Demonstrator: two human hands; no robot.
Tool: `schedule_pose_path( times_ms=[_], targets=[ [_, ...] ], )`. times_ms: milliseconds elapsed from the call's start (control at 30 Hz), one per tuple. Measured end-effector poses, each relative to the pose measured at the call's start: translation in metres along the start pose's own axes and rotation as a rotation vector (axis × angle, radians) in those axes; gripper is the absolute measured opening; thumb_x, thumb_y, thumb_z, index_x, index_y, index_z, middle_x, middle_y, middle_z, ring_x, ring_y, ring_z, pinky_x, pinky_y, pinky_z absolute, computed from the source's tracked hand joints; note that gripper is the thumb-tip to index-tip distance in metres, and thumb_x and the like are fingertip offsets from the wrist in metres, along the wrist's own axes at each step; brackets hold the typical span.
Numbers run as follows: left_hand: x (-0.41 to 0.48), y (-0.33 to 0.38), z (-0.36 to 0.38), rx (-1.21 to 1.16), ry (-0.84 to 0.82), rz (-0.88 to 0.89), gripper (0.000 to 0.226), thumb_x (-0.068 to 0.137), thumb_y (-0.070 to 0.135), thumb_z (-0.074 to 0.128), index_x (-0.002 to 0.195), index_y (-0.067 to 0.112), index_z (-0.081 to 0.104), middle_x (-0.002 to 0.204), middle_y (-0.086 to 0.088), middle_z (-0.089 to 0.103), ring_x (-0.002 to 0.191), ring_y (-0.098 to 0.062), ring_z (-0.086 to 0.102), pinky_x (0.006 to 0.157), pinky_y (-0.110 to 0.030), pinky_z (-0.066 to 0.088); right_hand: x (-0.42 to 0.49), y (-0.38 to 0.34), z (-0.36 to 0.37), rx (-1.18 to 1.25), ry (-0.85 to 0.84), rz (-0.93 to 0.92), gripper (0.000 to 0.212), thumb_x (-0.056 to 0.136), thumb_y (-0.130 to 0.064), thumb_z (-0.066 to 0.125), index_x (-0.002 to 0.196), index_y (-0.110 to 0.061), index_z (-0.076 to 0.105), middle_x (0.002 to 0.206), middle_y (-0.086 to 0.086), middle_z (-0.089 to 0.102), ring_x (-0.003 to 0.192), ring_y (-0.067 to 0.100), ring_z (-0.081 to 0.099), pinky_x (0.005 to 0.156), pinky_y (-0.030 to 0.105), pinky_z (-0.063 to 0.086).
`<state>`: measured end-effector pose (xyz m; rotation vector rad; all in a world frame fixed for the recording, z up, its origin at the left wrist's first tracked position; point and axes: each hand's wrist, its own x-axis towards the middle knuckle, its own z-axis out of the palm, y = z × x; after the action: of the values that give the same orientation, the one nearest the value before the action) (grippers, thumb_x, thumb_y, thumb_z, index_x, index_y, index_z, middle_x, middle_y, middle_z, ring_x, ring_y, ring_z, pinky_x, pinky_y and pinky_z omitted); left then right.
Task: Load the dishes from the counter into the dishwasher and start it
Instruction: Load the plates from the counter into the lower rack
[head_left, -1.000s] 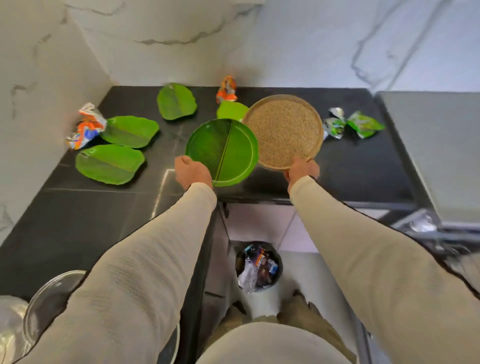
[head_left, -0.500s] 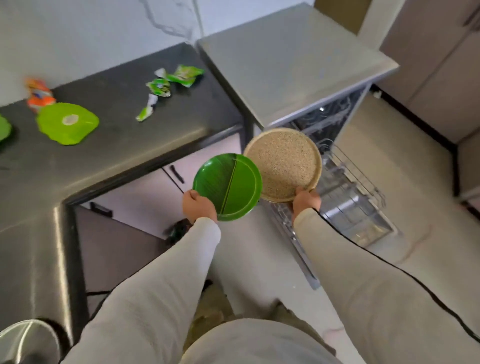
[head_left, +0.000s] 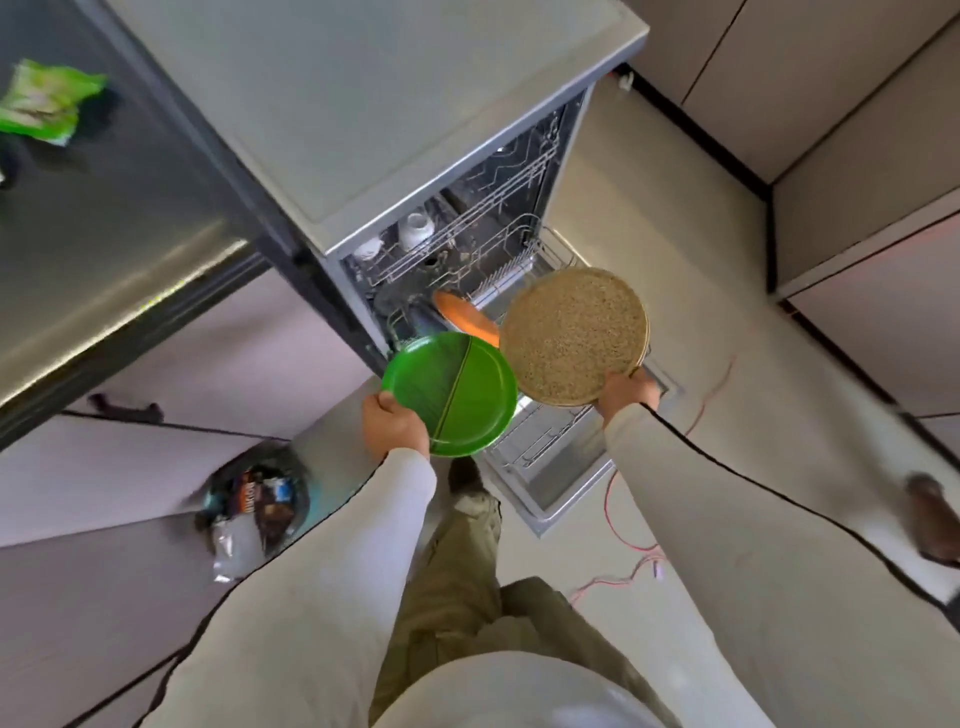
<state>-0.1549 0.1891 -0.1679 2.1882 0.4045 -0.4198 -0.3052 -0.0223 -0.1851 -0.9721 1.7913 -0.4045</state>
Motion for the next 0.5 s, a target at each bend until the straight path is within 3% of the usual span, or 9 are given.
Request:
schedule_pose_path(
  times_ms=[133, 200, 267, 367, 500],
  targets=[
    [0.017, 0.032, 0.045, 0.047, -0.036, -0.005, 0.035, 0.105, 0.022, 0.04, 0.115, -0.004, 0.061, 0.112, -0.029, 0.063, 0.105, -0.045, 0.059, 0.087, -0.046, 0.043, 0.024, -0.038, 0.01, -0.232, -0.033, -0.094, 0.016, 0.094, -0.014, 0.052, 0.106, -0.009, 0.061, 0.094, 0.008, 0.056, 0.088, 0.027, 0.058, 0.076, 0.032, 0.048],
    [0.024, 0.052, 0.062, 0.131, -0.085, -0.006, 0.036, 0.105, 0.024, 0.042, 0.116, -0.003, 0.061, 0.114, -0.029, 0.063, 0.107, -0.046, 0.059, 0.087, -0.046, 0.044, 0.037, -0.052, 0.019, -0.306, -0.033, -0.096, 0.008, 0.096, -0.015, 0.049, 0.091, -0.015, 0.055, 0.087, 0.005, 0.054, 0.084, 0.024, 0.052, 0.074, 0.029, 0.041],
    [0.033, 0.066, 0.08, 0.203, -0.127, -0.008, 0.036, 0.104, 0.026, 0.044, 0.117, -0.003, 0.062, 0.116, -0.029, 0.063, 0.109, -0.046, 0.058, 0.086, -0.046, 0.045, 0.052, -0.061, 0.03, -0.31, 0.007, -0.1, 0.013, 0.094, -0.013, 0.049, 0.084, -0.016, 0.056, 0.082, 0.006, 0.056, 0.082, 0.025, 0.054, 0.073, 0.031, 0.043],
    [0.045, 0.081, 0.114, 0.184, -0.165, -0.033, 0.034, 0.103, 0.025, 0.047, 0.113, -0.003, 0.064, 0.111, -0.029, 0.065, 0.105, -0.046, 0.061, 0.084, -0.047, 0.048, 0.079, -0.074, 0.045, -0.365, 0.015, -0.127, 0.013, 0.094, -0.017, 0.054, 0.093, -0.017, 0.066, 0.085, 0.007, 0.064, 0.079, 0.027, 0.059, 0.068, 0.029, 0.044],
    [0.06, 0.089, 0.163, 0.142, -0.156, -0.06, 0.027, 0.1, 0.018, 0.05, 0.114, -0.001, 0.064, 0.11, -0.026, 0.066, 0.101, -0.045, 0.063, 0.08, -0.045, 0.049, 0.132, -0.09, 0.064, -0.592, -0.003, -0.249, 0.015, 0.092, -0.02, 0.05, 0.088, -0.021, 0.065, 0.081, 0.004, 0.063, 0.074, 0.027, 0.059, 0.062, 0.028, 0.047]
  ],
)
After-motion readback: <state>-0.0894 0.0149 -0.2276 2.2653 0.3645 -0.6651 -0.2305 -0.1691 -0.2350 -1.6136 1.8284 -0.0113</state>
